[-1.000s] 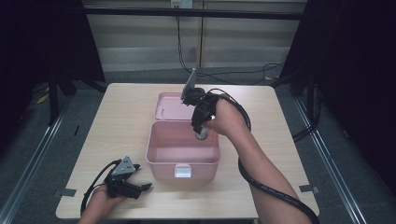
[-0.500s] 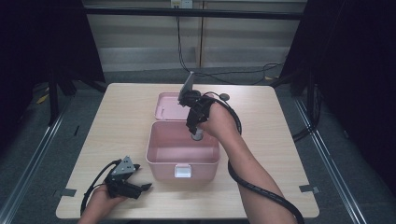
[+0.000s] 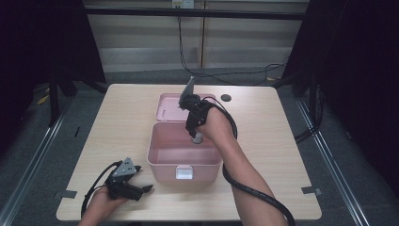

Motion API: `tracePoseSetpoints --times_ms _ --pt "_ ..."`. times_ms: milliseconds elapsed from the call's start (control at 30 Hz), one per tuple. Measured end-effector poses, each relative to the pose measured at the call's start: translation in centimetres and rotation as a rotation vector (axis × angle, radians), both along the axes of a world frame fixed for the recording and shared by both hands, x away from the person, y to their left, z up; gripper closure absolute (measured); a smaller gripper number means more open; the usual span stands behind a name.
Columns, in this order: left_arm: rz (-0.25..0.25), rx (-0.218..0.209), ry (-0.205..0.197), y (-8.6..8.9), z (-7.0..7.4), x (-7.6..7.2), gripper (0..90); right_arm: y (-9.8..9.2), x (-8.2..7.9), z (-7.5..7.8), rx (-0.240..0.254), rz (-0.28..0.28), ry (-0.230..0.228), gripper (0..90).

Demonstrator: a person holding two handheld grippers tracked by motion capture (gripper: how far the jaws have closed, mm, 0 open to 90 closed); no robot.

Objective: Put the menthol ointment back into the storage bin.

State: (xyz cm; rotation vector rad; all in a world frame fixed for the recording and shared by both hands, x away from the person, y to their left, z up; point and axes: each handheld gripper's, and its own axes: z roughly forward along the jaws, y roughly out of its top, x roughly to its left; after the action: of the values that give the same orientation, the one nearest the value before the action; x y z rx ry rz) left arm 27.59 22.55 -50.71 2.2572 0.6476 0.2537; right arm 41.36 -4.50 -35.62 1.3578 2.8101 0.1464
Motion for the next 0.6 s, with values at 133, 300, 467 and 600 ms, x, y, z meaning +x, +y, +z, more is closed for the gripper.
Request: tracePoseSetpoints --times_ms 133,300,467,600 --pt "-0.001 -0.001 0.002 0.0 0.0 0.0 13.8 0.0 0.1 -0.6 0.002 -0.014 0.005 50.6" --pt "0.000 -0.001 0.002 0.0 0.0 0.0 13.8 0.0 0.2 -1.1 0.015 -0.050 0.006 50.7" --pt "0.000 0.000 0.003 0.0 0.0 0.0 13.8 0.1 0.3 -1.4 0.024 -0.088 0.009 50.7" --pt "-0.001 -0.001 0.002 0.0 0.0 0.0 13.8 0.3 0.4 -1.7 0.019 -0.108 0.016 50.7"
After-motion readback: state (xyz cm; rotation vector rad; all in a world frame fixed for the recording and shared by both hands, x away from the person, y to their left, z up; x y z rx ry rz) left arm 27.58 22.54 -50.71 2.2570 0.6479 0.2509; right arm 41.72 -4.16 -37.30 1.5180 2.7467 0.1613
